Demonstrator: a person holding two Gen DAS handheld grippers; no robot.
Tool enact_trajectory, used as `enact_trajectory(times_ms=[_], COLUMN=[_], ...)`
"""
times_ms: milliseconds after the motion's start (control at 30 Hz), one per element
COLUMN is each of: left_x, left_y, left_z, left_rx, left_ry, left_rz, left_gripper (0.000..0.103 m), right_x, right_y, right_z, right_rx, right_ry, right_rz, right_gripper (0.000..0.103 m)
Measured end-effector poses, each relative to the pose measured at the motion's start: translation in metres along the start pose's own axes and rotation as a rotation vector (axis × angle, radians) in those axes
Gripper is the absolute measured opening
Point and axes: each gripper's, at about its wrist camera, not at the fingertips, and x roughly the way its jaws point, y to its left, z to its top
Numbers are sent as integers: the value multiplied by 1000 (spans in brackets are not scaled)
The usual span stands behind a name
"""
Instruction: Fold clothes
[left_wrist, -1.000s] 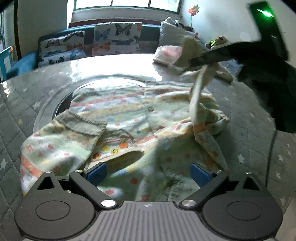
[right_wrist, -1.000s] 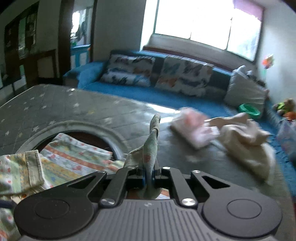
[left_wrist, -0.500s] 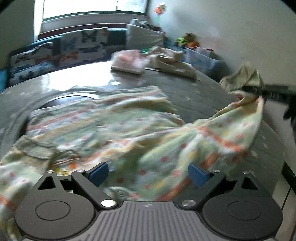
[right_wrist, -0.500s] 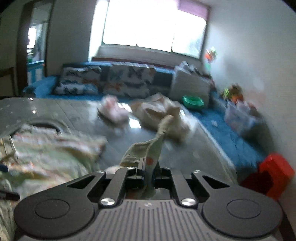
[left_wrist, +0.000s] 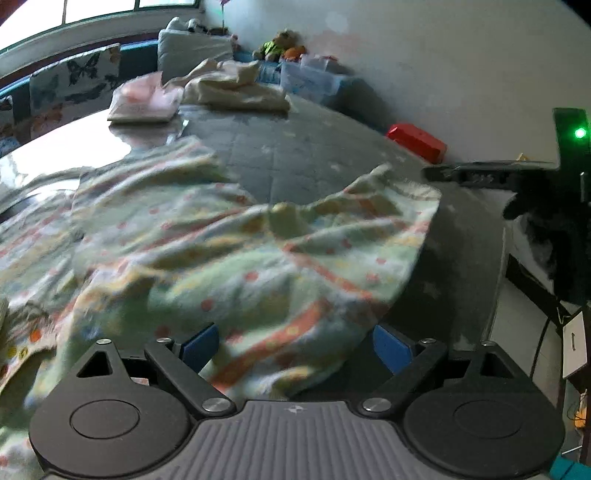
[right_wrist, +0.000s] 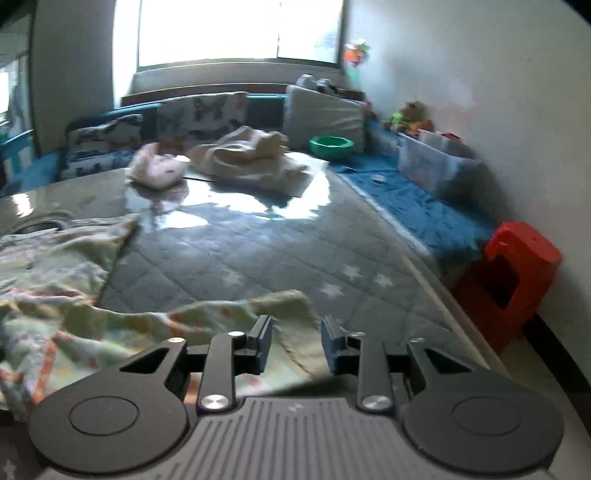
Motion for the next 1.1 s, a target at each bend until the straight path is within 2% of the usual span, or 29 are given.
enact_trajectory(times_ms=[100, 200, 367, 500, 633, 767, 867, 933, 967, 1000, 1100], left_x=[7, 11, 5, -12, -42, -65, -72, -71, -69, -67, -55], left_y=[-3, -11, -19, -8, 22, 67, 106, 128, 138, 146, 160], left_z=[3, -1, -11, -12, -8, -6, -5, -6, -7, -8, -12], left_rx=[-7, 12, 26, -23, -89, -160, -216, -238, -245, -257, -262], left_ry=[5, 18, 14, -14, -86, -130, -137, -125, -114, -101, -60], left_rz=[-22, -33, -90, -80, 9, 178, 299, 376, 401, 419, 442], left_gripper=[92, 92, 92, 92, 92, 92, 82, 70, 68, 60, 54], right_x=[16, 36, 57, 56, 55, 49, 40, 32, 29, 26, 19], right_y=[13, 19, 13, 10, 13, 18, 29, 40, 46, 51, 68], right_z=[3, 3, -1, 1, 2, 5, 6, 8, 8, 9, 9], right_rx=[-15, -7, 23, 35, 28, 31, 9, -13, -23, -34, -65], right_ry=[18, 52, 73, 81, 82, 63, 38, 24, 20, 17, 10], right_rz=[64, 92, 85, 74, 68, 73, 105, 146, 162, 179, 230], right_gripper=[37, 37, 42, 43, 45, 46, 47, 48, 49, 49, 50])
